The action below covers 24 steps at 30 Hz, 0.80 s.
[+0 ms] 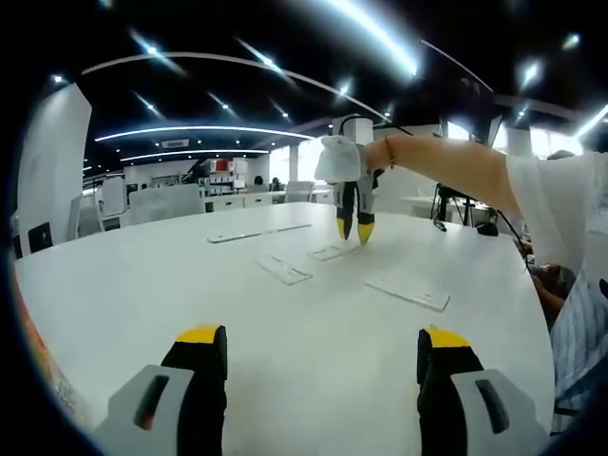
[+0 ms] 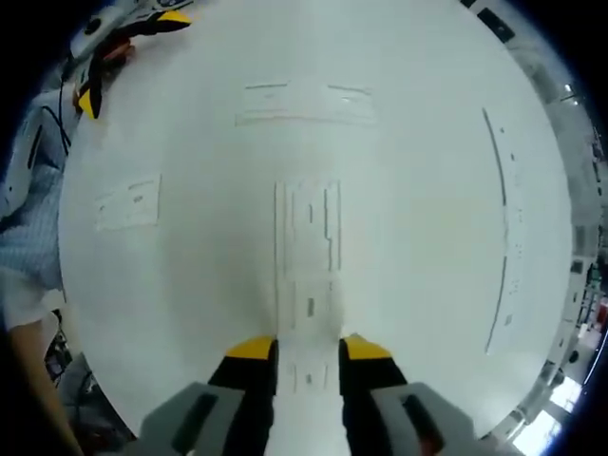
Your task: Locate the socket holder cover, grip the socket holder cover, clip it into the socket holder slot.
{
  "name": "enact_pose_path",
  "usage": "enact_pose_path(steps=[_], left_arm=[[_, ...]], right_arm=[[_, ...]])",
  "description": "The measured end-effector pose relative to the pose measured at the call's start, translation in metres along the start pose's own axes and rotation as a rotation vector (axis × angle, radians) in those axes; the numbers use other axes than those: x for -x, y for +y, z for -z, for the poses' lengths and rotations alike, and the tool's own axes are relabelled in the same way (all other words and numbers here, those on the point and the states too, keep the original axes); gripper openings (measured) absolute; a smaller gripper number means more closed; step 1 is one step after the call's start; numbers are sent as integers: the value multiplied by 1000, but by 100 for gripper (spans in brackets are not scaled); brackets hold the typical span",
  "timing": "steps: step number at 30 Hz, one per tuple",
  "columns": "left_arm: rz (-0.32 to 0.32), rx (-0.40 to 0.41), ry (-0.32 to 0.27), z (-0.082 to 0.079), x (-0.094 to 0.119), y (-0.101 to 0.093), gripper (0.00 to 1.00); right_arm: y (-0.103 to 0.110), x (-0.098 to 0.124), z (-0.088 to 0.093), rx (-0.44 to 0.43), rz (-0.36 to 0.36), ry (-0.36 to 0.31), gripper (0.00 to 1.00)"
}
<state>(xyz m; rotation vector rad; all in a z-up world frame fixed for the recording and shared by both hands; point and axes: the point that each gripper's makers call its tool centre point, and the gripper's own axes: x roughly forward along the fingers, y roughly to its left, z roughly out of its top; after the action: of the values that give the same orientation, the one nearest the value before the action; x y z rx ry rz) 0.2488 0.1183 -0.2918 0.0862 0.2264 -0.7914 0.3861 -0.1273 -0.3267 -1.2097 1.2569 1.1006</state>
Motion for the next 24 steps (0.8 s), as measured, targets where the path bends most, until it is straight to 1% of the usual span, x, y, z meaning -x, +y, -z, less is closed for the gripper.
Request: enact_pose_path(steps=[3, 6, 7, 10, 13, 16, 17, 18, 19, 21, 24], left_arm=[[0, -2, -1, 0, 0, 0, 82], [2, -3, -5, -1, 0, 0, 82], [0, -1, -8, -2, 0, 1, 82], [-2, 5, -16, -3, 0, 2, 82], [0, 6, -14, -3, -1, 2, 82], [0, 8, -13, -3, -1, 2, 82], [-5, 9, -14, -3, -1, 3, 82], [-9, 10, -14, -3, -1, 4, 82], [-12, 12, -13, -3, -1, 5, 82], [-14, 16, -20, -4, -1, 5, 82], [-8, 23, -25, -5, -1, 4, 82]], right_arm=[[-2, 6, -2, 0, 17, -35, 37], [-2, 14, -5, -34, 32, -119, 37], [-4, 19, -6, -37, 60, -158, 38], [3, 34, -11, -61, 54, -281, 39], [4, 51, -12, -60, 89, -353, 38], [10, 73, -16, -75, 129, -447, 38], [15, 84, -20, -81, 131, -506, 38], [21, 91, -23, -84, 126, -553, 38], [24, 99, -25, -91, 137, -589, 39], [27, 113, -26, -78, 193, -654, 39], [32, 133, -24, -116, 261, -770, 40]])
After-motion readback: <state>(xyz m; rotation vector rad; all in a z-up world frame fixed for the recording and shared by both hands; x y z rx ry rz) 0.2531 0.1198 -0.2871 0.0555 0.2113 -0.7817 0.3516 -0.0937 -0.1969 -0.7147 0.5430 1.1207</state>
